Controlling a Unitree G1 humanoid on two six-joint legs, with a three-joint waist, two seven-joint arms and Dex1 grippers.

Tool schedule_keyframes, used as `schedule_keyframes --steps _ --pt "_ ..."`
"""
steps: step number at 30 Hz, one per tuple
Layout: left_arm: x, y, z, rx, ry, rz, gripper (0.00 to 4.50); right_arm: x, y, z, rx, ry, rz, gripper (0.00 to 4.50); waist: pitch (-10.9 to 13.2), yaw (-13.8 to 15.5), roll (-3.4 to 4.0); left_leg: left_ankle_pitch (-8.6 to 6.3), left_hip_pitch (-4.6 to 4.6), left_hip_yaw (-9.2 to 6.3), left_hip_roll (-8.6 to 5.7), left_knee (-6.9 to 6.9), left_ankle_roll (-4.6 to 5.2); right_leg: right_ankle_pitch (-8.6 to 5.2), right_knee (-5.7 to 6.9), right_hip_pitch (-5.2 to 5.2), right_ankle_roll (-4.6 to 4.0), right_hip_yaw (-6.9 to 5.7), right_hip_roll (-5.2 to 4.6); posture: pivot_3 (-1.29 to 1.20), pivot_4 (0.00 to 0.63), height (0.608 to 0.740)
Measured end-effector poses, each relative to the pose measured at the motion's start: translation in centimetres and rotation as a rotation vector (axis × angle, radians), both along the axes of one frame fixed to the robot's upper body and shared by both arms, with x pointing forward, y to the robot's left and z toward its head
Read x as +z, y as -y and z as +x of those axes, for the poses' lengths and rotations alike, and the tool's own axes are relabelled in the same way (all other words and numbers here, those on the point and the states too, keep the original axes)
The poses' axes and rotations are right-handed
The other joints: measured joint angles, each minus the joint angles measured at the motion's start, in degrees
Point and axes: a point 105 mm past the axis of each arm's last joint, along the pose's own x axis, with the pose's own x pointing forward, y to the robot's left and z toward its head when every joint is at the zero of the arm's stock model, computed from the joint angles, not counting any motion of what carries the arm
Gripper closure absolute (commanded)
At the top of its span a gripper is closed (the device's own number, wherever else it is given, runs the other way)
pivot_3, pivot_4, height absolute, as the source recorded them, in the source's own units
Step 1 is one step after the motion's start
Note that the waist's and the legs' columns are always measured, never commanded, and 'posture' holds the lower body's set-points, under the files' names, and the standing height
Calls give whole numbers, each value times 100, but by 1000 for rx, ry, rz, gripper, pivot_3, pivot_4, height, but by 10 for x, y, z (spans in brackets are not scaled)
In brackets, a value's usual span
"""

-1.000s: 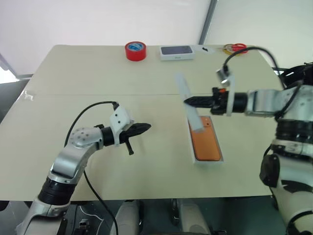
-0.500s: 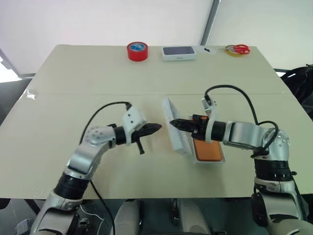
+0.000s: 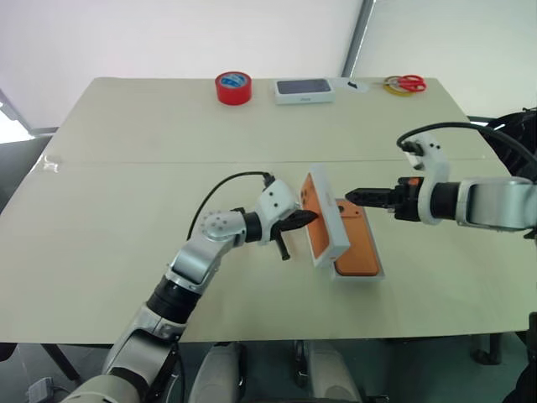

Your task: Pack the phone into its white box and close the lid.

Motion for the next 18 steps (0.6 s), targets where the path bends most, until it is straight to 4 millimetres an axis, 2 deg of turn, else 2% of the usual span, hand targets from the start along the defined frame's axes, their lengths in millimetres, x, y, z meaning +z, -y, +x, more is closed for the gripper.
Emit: schedule_keyframes --steps 5,11,18 --pt "-8 14 -5 -38 -16 16 4500 -12 19 11 -25 56 -180 4433 0 0 1 0 -2 0 -2 0 0 0 -2 -1 2 0 -1 0 150 732" --pt "-6 15 -3 -17 -21 -2 4500 -18 21 17 35 141 -343 4433 0 -4 1 0 -2 -1 -1 0 0 1 0 -4 2 0 -1 0 150 732" --pt "8 -24 28 194 -64 -29 4500 -31 30 18 101 199 -553 4433 0 -1 1 0 -2 -1 -1 1 0 4 1 -4 8 0 -1 0 150 732"
